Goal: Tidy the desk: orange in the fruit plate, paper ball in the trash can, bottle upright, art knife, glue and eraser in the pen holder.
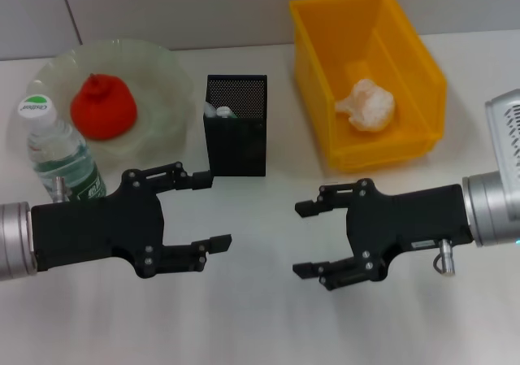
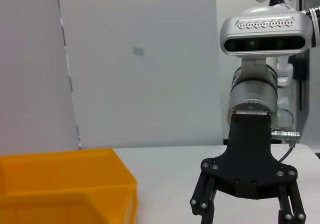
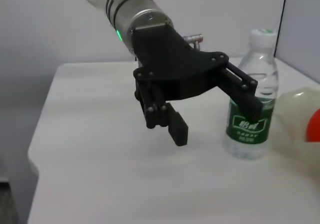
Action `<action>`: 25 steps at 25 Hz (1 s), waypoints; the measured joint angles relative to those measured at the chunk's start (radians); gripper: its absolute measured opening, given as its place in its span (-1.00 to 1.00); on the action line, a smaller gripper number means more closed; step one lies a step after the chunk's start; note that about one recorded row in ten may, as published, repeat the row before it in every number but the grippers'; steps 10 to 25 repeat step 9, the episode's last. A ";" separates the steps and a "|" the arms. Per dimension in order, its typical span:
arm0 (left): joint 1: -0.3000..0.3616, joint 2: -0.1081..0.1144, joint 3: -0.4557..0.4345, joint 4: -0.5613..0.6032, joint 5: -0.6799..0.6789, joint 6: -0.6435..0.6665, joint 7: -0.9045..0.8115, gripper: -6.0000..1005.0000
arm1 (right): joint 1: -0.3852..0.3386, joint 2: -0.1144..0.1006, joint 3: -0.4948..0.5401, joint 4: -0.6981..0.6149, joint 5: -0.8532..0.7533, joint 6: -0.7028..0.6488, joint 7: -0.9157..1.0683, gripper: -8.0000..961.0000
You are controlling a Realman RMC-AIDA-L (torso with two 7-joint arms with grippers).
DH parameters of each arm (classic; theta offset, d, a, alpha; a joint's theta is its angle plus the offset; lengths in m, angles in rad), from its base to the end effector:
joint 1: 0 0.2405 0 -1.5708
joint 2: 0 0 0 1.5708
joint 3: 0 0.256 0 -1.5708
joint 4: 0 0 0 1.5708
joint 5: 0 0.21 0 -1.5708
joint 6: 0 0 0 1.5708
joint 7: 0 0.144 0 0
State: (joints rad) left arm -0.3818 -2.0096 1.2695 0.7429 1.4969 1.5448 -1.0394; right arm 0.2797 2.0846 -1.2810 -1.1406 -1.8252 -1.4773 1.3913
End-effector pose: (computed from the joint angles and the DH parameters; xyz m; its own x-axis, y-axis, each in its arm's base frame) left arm -0.2350 0.2971 -0.0153 0.8475 -0.0567 0.5278 0.0483 -0.9819 -0.1830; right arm 0.2216 0.2924 -0.0162 0.9538 -0.0376 -0.2980 -0.0904 -0.9821 -0.1653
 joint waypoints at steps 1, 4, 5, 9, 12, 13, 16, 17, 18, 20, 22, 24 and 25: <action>0.000 0.000 0.000 0.003 0.005 0.001 -0.003 0.58 | 0.000 0.000 -0.004 -0.002 -0.002 0.000 0.005 0.63; -0.001 0.001 -0.001 0.010 0.015 0.006 -0.011 0.57 | -0.003 -0.001 -0.007 -0.007 -0.004 -0.001 0.009 0.63; -0.001 0.002 -0.002 0.010 0.018 0.008 -0.012 0.57 | -0.003 -0.001 -0.007 -0.009 -0.005 -0.001 0.010 0.63; -0.002 0.003 -0.019 0.016 0.041 0.019 -0.022 0.57 | -0.004 -0.001 -0.008 -0.013 -0.005 -0.002 0.016 0.63; -0.002 0.003 -0.019 0.016 0.041 0.019 -0.022 0.57 | -0.004 -0.001 -0.008 -0.013 -0.005 -0.002 0.016 0.63; -0.002 0.003 -0.019 0.016 0.041 0.019 -0.022 0.57 | -0.004 -0.001 -0.008 -0.013 -0.005 -0.002 0.016 0.63; -0.002 0.003 -0.019 0.016 0.041 0.019 -0.022 0.57 | -0.004 -0.001 -0.008 -0.013 -0.005 -0.002 0.016 0.63; -0.002 0.003 -0.019 0.016 0.041 0.019 -0.022 0.57 | -0.004 -0.001 -0.008 -0.013 -0.005 -0.002 0.016 0.63; -0.002 0.003 -0.019 0.016 0.041 0.019 -0.022 0.57 | -0.004 -0.001 -0.008 -0.013 -0.005 -0.002 0.016 0.63; -0.002 0.003 -0.019 0.016 0.041 0.019 -0.022 0.57 | -0.004 -0.001 -0.008 -0.013 -0.005 -0.002 0.016 0.63; -0.002 0.003 -0.019 0.016 0.041 0.019 -0.022 0.57 | -0.004 -0.001 -0.008 -0.013 -0.005 -0.002 0.016 0.63; -0.002 0.003 -0.019 0.016 0.041 0.019 -0.022 0.57 | -0.004 -0.001 -0.008 -0.013 -0.005 -0.002 0.016 0.63; -0.002 0.003 -0.019 0.016 0.041 0.019 -0.022 0.57 | -0.004 -0.001 -0.008 -0.013 -0.005 -0.002 0.016 0.63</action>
